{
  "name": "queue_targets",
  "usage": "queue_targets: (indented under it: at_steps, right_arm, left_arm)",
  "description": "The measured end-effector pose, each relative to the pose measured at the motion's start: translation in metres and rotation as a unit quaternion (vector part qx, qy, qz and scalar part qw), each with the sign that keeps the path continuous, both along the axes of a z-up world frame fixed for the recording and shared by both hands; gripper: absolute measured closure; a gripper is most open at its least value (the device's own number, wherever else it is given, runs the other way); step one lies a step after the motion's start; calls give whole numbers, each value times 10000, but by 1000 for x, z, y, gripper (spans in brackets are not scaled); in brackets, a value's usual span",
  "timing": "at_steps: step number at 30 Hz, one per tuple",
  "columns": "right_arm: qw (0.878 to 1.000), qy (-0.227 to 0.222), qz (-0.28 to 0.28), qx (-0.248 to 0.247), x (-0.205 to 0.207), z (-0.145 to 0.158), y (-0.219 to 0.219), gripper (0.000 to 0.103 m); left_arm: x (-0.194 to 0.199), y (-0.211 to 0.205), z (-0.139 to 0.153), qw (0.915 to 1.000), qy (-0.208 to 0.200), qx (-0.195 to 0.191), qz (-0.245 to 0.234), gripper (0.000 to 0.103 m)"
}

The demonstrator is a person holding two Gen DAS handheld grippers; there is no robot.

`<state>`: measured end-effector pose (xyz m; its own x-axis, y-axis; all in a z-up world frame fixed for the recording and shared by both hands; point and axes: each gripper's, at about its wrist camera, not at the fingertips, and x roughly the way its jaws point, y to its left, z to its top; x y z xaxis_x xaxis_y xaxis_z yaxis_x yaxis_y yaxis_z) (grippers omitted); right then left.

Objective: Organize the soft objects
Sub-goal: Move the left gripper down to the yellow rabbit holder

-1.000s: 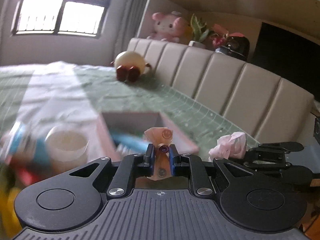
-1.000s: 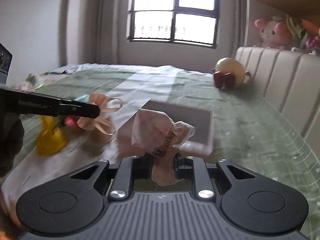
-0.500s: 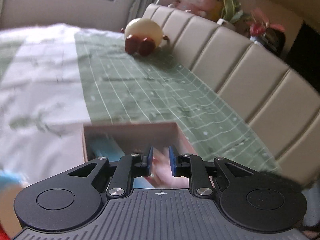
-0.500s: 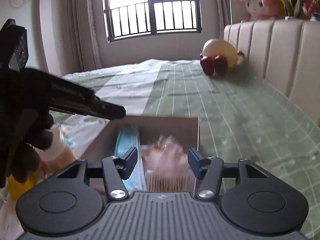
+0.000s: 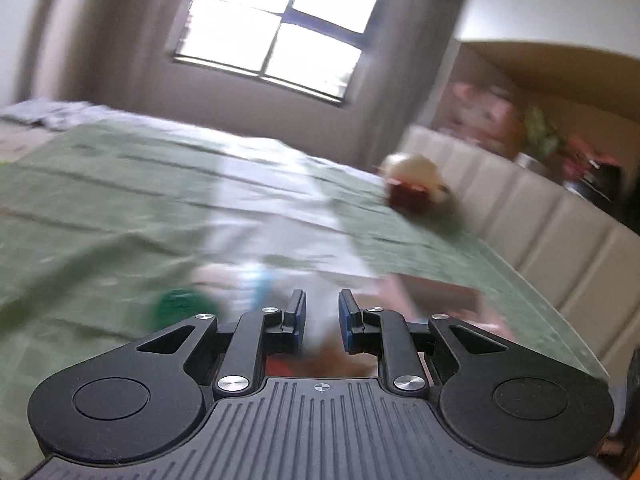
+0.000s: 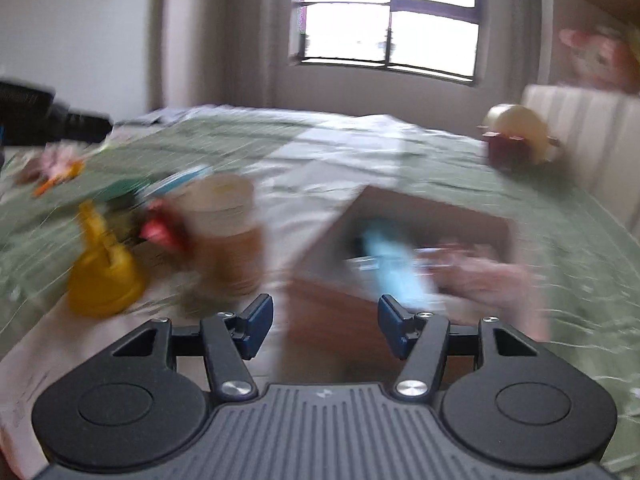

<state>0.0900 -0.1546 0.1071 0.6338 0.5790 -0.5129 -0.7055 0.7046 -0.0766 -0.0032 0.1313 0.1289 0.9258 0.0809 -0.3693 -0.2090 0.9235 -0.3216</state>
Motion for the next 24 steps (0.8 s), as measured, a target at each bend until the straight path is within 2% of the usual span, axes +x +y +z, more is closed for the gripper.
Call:
queue_targets:
  at_steps: [3, 6, 12, 15, 17, 19, 22, 24]
  right_arm:
    - [9984, 157, 511, -206, -20, -10, 41, 45]
    - [9939, 156, 1030, -369, -41, -15, 76, 45]
    - [9851, 465, 1561, -550, -58, -24, 137, 45]
    - [9839, 815, 1538, -407, -56, -32, 158, 45]
    - [9835, 1080, 1429, -244, -55, -35, 172, 37]
    - [9829, 1257, 1345, -69, -59, -34, 184, 37]
    - [9674, 1603, 1951, 181, -73, -29, 194, 37]
    - [9637, 1515, 2193, 181, -87, -27, 195, 37]
  left_arm:
    - [-26, 27, -13, 9995, -4, -239, 203, 84]
    - [-40, 39, -32, 9989, 53, -422, 181, 84]
    - [-64, 60, -64, 9958, 114, -842, 336, 84]
    - [-77, 71, -70, 9951, 82, -925, 343, 84]
    - [-86, 76, -71, 9951, 48, -912, 373, 84]
    - [-94, 80, -69, 9951, -15, -890, 439, 84]
    - [-102, 87, -69, 9945, -61, -869, 578, 84]
    - [-102, 88, -69, 9945, -45, -835, 636, 84]
